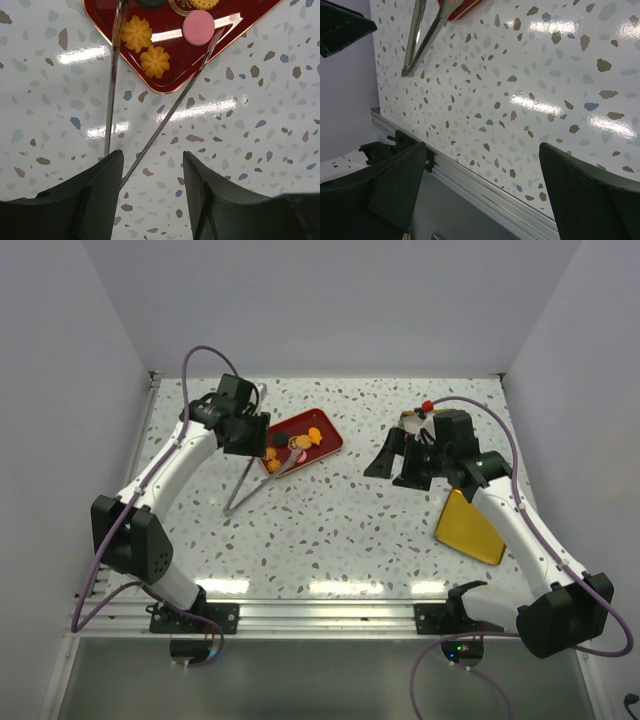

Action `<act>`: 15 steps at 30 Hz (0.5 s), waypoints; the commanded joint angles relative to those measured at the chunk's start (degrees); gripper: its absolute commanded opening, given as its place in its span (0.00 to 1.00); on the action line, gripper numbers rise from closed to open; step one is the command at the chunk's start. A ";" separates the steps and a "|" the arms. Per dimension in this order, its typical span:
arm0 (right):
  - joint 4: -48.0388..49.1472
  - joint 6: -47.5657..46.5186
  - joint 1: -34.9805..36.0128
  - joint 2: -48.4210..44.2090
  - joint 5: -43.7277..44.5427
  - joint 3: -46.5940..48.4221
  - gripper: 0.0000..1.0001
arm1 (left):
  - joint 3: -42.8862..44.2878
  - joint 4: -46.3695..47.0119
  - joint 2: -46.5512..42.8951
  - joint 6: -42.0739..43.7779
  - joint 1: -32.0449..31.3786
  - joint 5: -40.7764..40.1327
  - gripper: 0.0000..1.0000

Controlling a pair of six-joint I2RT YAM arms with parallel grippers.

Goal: Pack the cookies

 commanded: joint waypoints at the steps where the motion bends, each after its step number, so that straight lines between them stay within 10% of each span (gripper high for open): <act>1: -0.28 -1.76 0.19 -0.05 -1.04 1.47 0.99 | 2.54 2.42 1.00 -0.26 -1.12 -2.18 0.56; 5: -0.63 -2.64 0.19 0.30 -1.04 1.73 0.99 | 3.16 0.84 2.05 -0.17 -1.47 -4.20 0.59; 8: -1.24 -3.78 0.19 0.74 -0.69 1.91 0.99 | -0.34 1.45 -0.05 0.96 -1.47 -5.79 0.77; 9: -1.24 -4.13 0.19 0.83 -0.69 1.56 0.99 | -1.92 3.46 -1.97 1.58 -1.47 -5.88 1.00; 15: -0.54 -4.49 0.19 1.01 -1.56 -0.90 0.99 | -18.53 15.14 -8.40 7.56 -1.47 -4.47 1.00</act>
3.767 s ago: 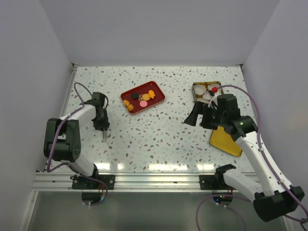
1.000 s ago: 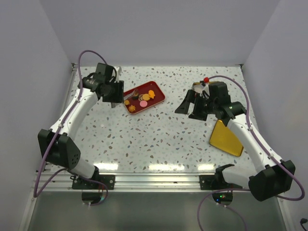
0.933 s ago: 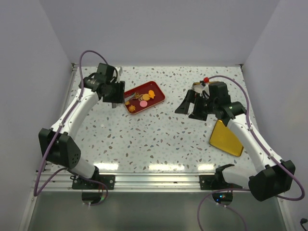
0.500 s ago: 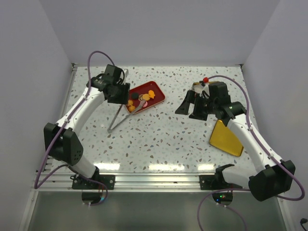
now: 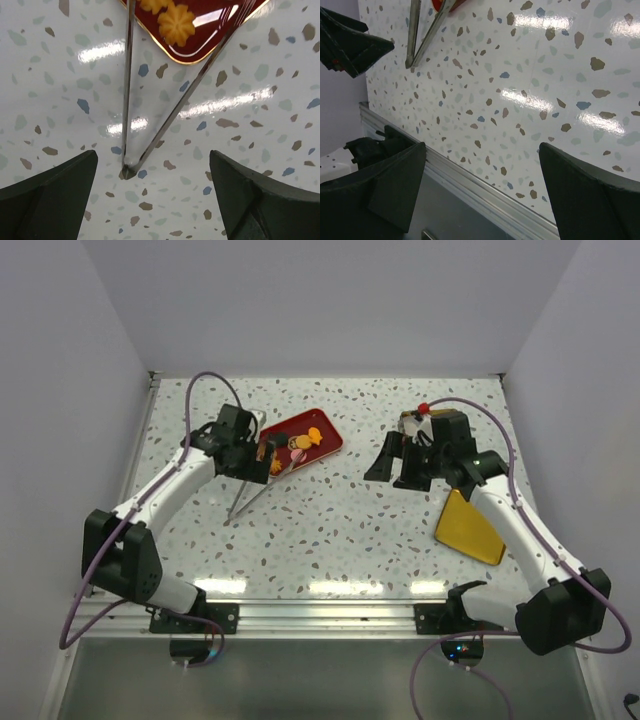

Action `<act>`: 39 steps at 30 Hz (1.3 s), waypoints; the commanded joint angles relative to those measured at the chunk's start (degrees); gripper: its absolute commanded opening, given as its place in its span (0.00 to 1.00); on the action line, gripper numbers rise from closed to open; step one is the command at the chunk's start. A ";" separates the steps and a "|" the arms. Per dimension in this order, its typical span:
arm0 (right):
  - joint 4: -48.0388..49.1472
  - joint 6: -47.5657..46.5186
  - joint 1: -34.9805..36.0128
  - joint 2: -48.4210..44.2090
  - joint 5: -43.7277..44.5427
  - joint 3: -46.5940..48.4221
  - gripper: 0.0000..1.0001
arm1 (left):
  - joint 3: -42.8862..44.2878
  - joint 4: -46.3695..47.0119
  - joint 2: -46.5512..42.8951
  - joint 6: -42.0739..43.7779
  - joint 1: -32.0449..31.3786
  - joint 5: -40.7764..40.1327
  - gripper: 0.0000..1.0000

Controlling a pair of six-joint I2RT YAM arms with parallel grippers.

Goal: Pack the cookies

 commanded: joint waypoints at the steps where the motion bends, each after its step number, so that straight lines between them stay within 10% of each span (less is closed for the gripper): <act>1: 0.20 -1.36 0.28 0.13 -1.72 -0.82 0.99 | -8.20 8.74 -3.16 5.04 -0.14 0.75 1.00; 39: -1.03 -4.35 0.11 3.39 0.04 -2.31 0.99 | -19.92 31.78 16.61 7.69 6.36 9.54 0.97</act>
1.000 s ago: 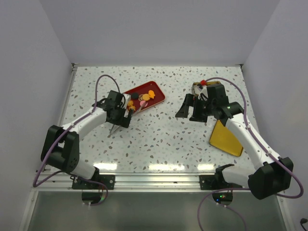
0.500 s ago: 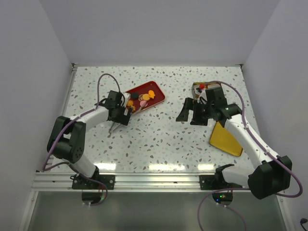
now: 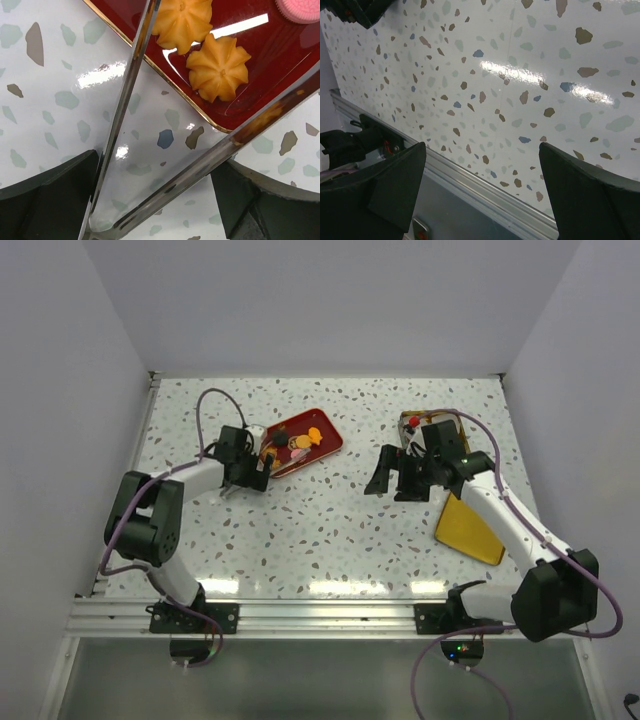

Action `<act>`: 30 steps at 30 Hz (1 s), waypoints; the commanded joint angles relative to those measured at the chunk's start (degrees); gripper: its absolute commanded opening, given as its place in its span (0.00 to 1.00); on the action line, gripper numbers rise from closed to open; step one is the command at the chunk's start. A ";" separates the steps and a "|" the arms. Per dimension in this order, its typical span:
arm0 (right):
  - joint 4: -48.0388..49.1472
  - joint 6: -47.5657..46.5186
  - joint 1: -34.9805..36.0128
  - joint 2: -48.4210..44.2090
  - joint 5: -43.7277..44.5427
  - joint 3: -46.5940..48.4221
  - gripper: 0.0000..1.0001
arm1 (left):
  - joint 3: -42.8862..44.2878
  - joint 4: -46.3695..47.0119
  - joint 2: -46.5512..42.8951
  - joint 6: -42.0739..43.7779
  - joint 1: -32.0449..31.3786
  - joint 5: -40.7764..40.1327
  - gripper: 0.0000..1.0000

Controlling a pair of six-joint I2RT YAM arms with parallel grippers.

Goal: Pack the cookies

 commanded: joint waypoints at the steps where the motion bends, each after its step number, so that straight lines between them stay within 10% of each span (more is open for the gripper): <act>1: 0.02 -1.05 0.11 -0.68 0.02 1.75 0.99 | -1.14 -2.56 4.66 -1.86 0.37 3.99 0.94; 10: 0.72 0.27 0.19 -3.23 -0.07 0.17 0.99 | -0.43 -9.77 -4.64 -4.59 0.29 4.08 0.64; 20: 0.46 0.97 0.19 -6.56 -0.51 -0.18 0.99 | 0.62 -16.01 -18.01 -8.10 0.20 6.71 0.56; 24: -0.15 0.97 0.11 -7.44 -0.77 -0.10 0.99 | -0.34 -16.72 -18.98 -7.84 -0.15 2.60 0.75; 26: -0.68 0.80 0.11 -7.97 -0.69 -0.01 0.99 | -1.66 -15.05 -19.95 -7.32 -0.24 1.45 1.00; 30: -2.70 0.01 0.19 -9.73 0.37 -0.27 0.99 | -3.42 -12.33 -19.25 -4.77 -0.24 -0.13 1.00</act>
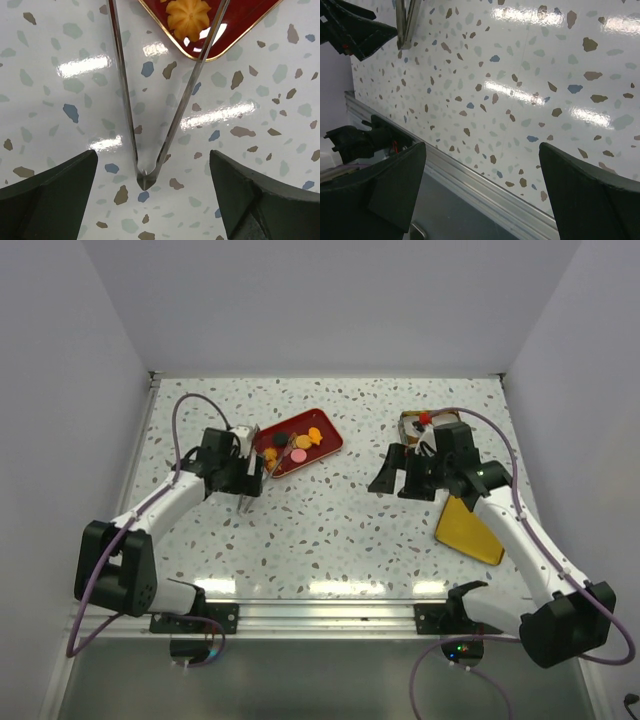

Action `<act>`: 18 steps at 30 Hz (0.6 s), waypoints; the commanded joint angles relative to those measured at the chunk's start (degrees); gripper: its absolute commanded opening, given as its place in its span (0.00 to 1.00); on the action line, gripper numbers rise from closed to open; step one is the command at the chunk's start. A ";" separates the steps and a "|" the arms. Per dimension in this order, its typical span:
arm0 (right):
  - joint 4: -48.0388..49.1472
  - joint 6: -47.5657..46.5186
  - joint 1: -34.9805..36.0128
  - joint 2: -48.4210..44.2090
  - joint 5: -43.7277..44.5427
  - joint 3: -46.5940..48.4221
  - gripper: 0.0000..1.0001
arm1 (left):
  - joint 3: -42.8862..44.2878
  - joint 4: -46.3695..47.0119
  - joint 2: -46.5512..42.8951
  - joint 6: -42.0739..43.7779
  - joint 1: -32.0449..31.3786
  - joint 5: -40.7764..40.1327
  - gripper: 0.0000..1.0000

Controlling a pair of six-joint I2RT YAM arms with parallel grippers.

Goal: Pack the cookies

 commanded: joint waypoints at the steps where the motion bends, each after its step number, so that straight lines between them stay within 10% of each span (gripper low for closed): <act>1: -2.55 -0.74 0.11 -3.11 0.41 -0.36 0.99 | -1.78 3.69 -0.32 2.10 -0.33 -2.54 1.00; 18: -3.25 1.54 0.11 -11.11 3.22 -10.03 0.99 | -2.58 16.27 10.67 7.46 -0.86 -4.57 0.98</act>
